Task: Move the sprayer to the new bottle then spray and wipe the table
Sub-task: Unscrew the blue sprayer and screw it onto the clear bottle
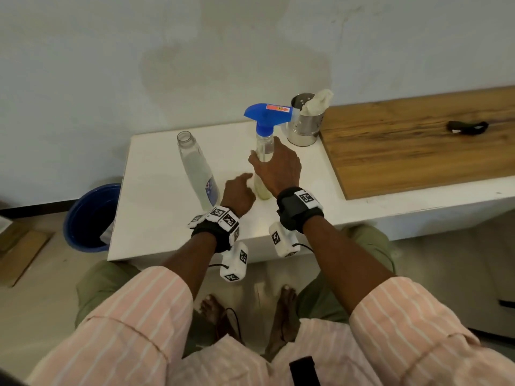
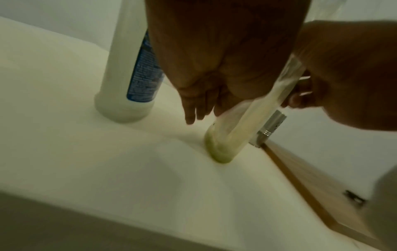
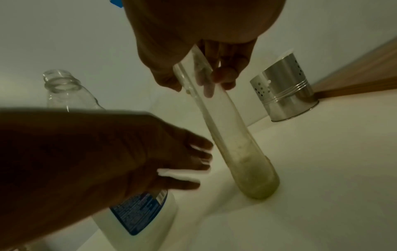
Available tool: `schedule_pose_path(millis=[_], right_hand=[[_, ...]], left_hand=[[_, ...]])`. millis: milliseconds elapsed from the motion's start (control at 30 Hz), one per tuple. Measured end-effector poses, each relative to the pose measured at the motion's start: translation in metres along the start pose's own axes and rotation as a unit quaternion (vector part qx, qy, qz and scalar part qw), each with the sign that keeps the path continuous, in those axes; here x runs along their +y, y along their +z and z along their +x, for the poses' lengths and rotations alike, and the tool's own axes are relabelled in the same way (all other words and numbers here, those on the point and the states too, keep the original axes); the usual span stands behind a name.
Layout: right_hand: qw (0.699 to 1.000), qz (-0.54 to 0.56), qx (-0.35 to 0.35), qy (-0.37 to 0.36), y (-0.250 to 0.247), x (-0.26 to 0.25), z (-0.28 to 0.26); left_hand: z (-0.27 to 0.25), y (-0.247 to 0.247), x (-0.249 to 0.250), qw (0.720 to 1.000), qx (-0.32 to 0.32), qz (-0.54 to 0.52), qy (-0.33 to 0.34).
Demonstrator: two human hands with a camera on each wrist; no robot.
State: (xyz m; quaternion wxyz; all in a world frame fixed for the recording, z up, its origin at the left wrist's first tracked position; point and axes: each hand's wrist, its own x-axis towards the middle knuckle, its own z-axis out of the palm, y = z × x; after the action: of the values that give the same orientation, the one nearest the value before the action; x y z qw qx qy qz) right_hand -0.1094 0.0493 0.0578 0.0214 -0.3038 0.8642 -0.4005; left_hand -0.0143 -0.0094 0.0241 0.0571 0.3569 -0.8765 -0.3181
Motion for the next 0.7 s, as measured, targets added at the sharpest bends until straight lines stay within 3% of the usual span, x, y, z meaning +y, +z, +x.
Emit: schedule_pose_path(millis=[100, 167, 233, 333, 500, 700], right_hand=[[1.000, -0.004, -0.011, -0.004, -0.002, -0.002, -0.006], [1.000, -0.013, -0.018, -0.008, -0.004, -0.001, -0.009], [0.999, -0.025, -0.023, -0.024, -0.010, -0.002, -0.012], [0.997, -0.015, -0.026, -0.070, -0.021, -0.006, -0.015], [0.996, 0.002, -0.038, -0.078, -0.027, -0.011, -0.010], [0.999, -0.003, -0.043, -0.028, -0.018, -0.006, 0.003]], left_hand=[[-0.011, -0.023, 0.035, 0.971, 0.189, -0.150, -0.003], [-0.015, -0.034, 0.055, 0.942, 0.248, -0.224, 0.029], [-0.014, -0.039, 0.065, 0.936, 0.251, -0.233, 0.087], [-0.009, -0.036, 0.068, 0.950, 0.223, -0.170, 0.136], [0.004, -0.035, 0.069, 0.946, 0.214, -0.198, 0.143], [0.006, -0.034, 0.082, 0.943, 0.210, -0.205, 0.155]])
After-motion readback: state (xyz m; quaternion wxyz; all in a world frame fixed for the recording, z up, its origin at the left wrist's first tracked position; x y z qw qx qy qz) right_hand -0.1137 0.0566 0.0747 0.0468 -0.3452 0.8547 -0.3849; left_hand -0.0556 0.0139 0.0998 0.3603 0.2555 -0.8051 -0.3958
